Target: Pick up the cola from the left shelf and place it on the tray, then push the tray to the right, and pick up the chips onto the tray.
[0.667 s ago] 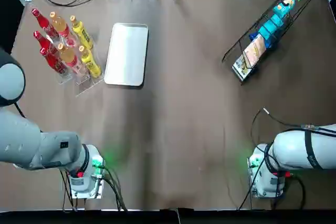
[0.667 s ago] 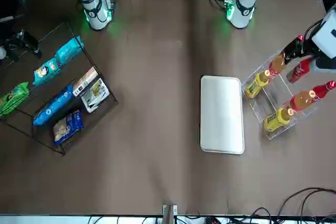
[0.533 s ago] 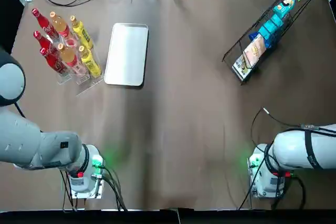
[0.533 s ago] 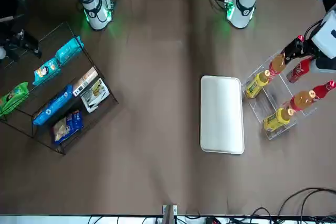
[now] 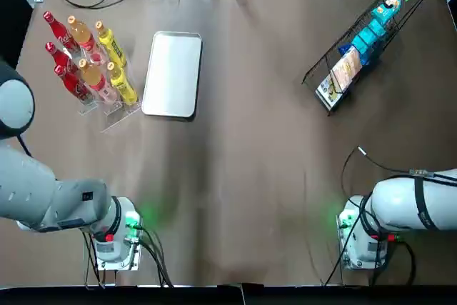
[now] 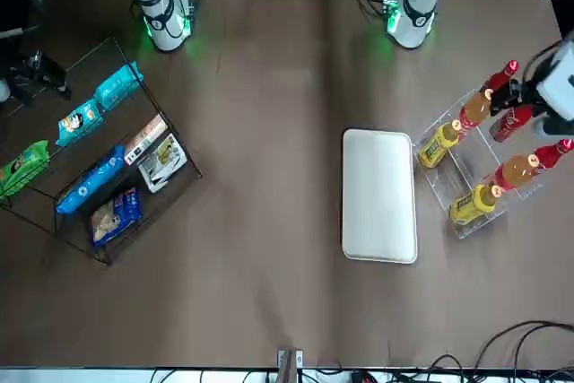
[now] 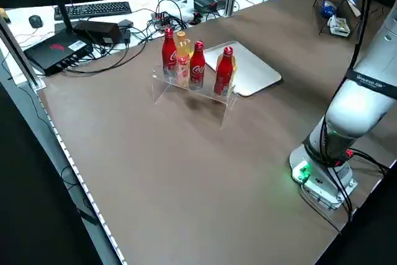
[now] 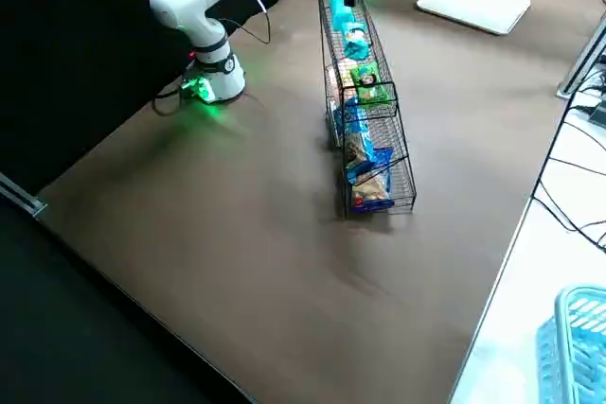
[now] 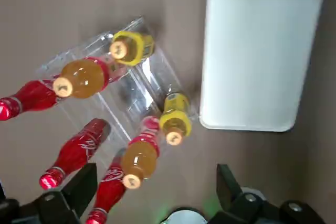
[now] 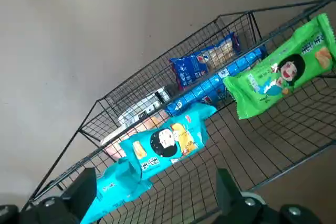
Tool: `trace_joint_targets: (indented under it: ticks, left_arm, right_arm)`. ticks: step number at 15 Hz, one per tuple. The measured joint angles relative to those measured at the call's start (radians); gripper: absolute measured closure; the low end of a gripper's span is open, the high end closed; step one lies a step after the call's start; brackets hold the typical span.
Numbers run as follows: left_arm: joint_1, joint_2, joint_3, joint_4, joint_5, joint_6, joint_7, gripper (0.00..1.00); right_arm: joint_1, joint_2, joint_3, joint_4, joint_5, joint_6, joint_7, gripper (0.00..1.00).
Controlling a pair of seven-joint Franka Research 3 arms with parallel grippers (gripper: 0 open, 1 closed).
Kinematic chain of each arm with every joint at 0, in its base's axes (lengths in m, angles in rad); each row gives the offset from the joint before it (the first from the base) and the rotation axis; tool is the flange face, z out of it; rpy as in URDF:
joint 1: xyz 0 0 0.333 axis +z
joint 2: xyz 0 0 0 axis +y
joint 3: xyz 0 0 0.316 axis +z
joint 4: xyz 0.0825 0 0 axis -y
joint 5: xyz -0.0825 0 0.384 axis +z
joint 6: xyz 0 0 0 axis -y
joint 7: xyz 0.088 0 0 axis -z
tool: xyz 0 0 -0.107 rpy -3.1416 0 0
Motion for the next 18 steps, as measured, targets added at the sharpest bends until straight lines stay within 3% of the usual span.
trace_joint_targets:
  ticks: [3, 7, 10, 16, 18]
  left_arm:
    - [0.012, -0.003, 0.087, -0.124, 0.001, 0.146, 0.101, 0.00]
    - [0.018, -0.062, 0.193, -0.388, 0.001, 0.422, 0.234, 0.00]
    - [0.020, -0.138, 0.264, -0.544, 0.001, 0.496, 0.343, 0.00]
    - [0.020, -0.223, 0.317, -0.590, 0.001, 0.480, 0.419, 0.02]
    - [0.019, -0.239, 0.317, -0.596, 0.001, 0.475, 0.420, 0.12]
  right_arm:
    - [0.004, 0.003, 0.005, -0.001, 0.000, 0.015, 0.001, 0.00]
    - [0.001, 0.019, 0.004, -0.007, 0.000, 0.029, -0.066, 0.00]
    - [0.002, 0.066, 0.005, -0.021, 0.000, 0.029, -0.164, 0.01]
    - [-0.005, 0.094, 0.000, -0.065, -0.001, 0.020, -0.351, 0.07]
    - [-0.005, 0.098, 0.000, -0.076, -0.003, 0.020, -0.370, 0.07]
